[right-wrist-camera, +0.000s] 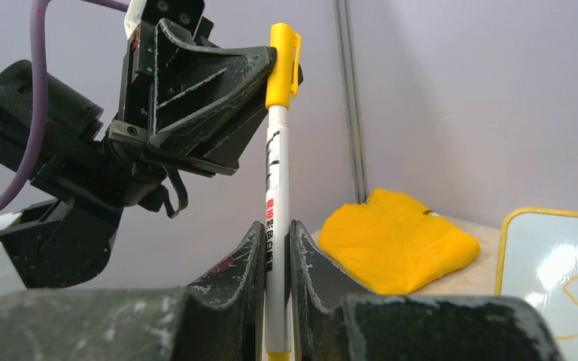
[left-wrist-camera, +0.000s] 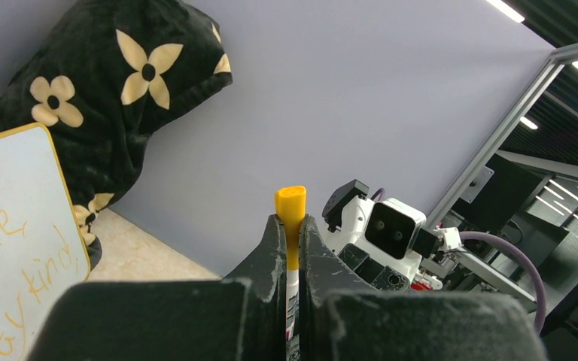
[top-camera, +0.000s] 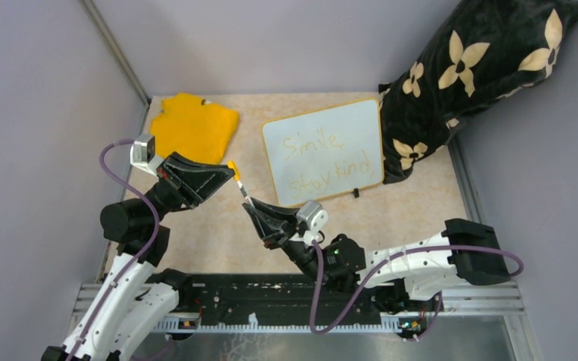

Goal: Write a sentence on the whiteboard
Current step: Close the whiteboard marker at the center of the board.

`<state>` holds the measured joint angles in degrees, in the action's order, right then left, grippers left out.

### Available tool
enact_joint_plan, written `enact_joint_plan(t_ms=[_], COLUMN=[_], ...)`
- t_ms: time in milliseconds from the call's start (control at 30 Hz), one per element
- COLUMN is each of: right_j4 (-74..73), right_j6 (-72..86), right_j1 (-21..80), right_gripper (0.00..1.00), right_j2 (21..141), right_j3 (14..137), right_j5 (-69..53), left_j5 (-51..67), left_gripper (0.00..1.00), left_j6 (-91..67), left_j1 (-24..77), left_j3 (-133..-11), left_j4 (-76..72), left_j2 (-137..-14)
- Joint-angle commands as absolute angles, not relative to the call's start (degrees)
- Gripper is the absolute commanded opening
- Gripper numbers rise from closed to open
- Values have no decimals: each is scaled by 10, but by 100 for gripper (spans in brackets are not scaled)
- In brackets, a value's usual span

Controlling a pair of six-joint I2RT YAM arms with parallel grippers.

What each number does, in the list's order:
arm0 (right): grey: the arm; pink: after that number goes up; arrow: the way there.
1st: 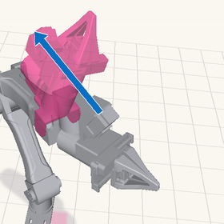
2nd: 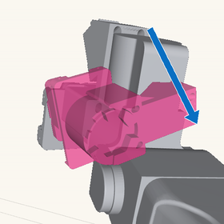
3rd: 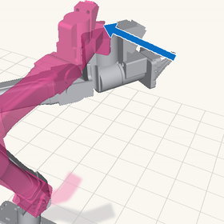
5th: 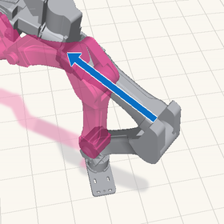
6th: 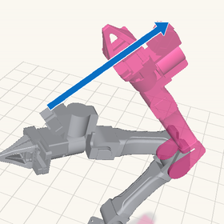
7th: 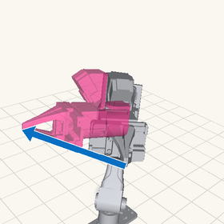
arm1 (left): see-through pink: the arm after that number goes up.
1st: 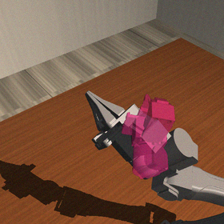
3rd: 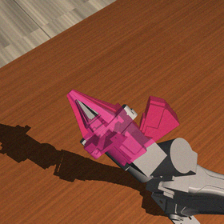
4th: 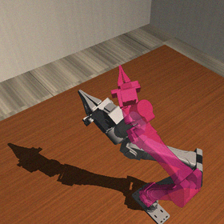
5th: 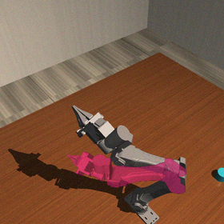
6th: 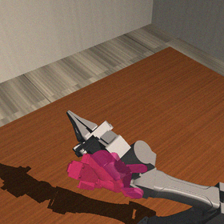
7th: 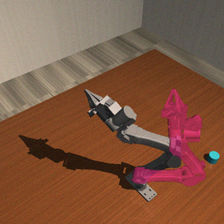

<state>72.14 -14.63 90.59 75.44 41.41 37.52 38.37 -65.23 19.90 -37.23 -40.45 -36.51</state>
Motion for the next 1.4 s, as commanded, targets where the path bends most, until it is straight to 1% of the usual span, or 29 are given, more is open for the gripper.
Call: enact_joint_plan(t_ms=[0,433,767,1067,1367], right_j4=[805,809,757,746,712], right_j6=[-167,-179,-219,-246,-255], right_j1=[903,895,894,888,886], right_gripper=[0,0,0,0,0], right_j2=[765,780,766,747,740], right_j3=[455,466,468,468,485], right_j5=[383,379,373,370,353], left_j5=[387,406,434,448,464], left_gripper=[0,0,0,0,0], left_j6=[-677,-683,-637,-643,-601], left_j1=[205,207,209,211,219], left_j3=[-358,-351,-382,-379,-393], left_j4=[-452,-455,-383,-384,-317], left_j2=[-370,-382,-381,-389,-397])
